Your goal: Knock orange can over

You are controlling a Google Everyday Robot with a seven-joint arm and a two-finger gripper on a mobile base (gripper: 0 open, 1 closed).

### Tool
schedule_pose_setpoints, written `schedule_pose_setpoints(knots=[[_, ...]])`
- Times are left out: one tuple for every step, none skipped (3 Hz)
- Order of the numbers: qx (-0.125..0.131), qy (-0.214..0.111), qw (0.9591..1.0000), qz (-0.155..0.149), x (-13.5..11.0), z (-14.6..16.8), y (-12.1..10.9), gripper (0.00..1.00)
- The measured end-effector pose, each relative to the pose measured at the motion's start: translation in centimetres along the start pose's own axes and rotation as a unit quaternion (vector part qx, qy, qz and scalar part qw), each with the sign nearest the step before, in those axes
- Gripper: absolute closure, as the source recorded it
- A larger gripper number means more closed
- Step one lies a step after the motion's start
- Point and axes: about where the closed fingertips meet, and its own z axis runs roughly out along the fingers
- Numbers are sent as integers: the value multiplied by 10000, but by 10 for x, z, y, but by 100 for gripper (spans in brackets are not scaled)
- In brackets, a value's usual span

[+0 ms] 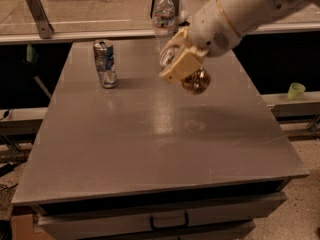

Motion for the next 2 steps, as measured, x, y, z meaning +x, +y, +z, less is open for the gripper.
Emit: schedule_pose_setpoints(knots=[[174,1023,9946,-85,-1,-11,-29,100],[313,1975,9797,-114,15,-7,-34,100]])
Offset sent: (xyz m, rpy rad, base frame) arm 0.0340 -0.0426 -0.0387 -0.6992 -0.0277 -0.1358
